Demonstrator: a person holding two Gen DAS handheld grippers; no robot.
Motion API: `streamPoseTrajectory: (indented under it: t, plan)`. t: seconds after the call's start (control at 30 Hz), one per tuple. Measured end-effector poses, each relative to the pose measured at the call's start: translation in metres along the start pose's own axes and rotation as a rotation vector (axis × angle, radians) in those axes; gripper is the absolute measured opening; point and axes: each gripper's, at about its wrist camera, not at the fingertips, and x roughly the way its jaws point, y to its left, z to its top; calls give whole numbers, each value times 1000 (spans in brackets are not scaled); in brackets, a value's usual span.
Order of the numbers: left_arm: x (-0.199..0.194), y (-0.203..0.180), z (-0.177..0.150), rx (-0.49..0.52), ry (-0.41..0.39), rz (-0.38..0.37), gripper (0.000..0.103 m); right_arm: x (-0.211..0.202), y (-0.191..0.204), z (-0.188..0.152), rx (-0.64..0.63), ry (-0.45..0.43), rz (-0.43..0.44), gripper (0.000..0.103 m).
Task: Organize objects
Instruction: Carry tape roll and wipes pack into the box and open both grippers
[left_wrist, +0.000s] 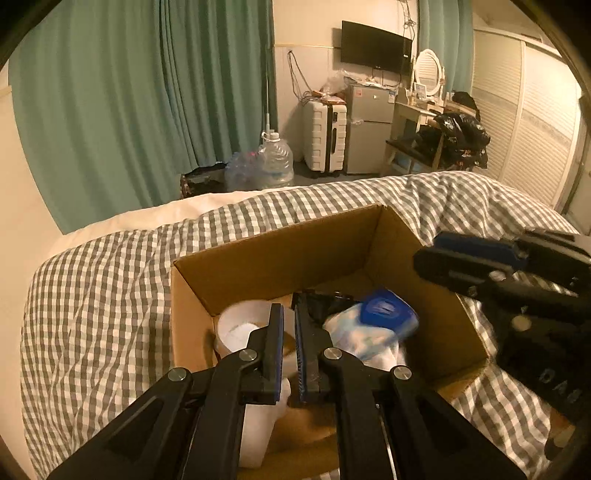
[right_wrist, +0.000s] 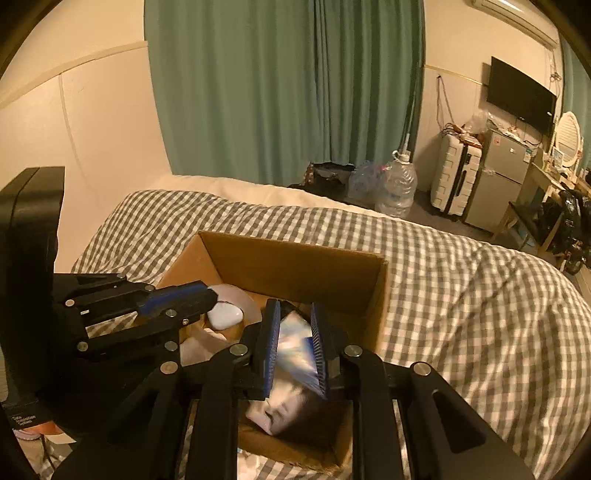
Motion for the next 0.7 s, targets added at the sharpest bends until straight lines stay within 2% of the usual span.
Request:
streamPoseTrajectory:
  t: [0.07,0.1,0.17,0.2,0.27,0.37,0.53,0.7]
  plan:
    - [-7,-1,-1,4,6,12,13,-12,-3,0,8,-16,-10,33]
    - [-12,-2,-1,6,8,18,16,-20,-4,0,11,-25,-15,36]
    - [-26,0,-4,1,0,34,31,-35,-3,1,10,-40,-29,43]
    - [-34,1,-5,-1,-9,40,34,-46,-3,1,8,-50,-37,45]
    - [-53,4,-9,-4,-26,55,56,-60,-1,3,7,-65,-43,61]
    - [-77,4,-13,-9,-57,90,82,-88,3,3,1,-94,-42,76]
    - [-110,7,-25,-28,-78,149,95,-117,9,-4,-7,-118,-56,83]
    - [-129,14,-43,-75,-78,203,99,-140,14,-18,-6,-144,-48,83]
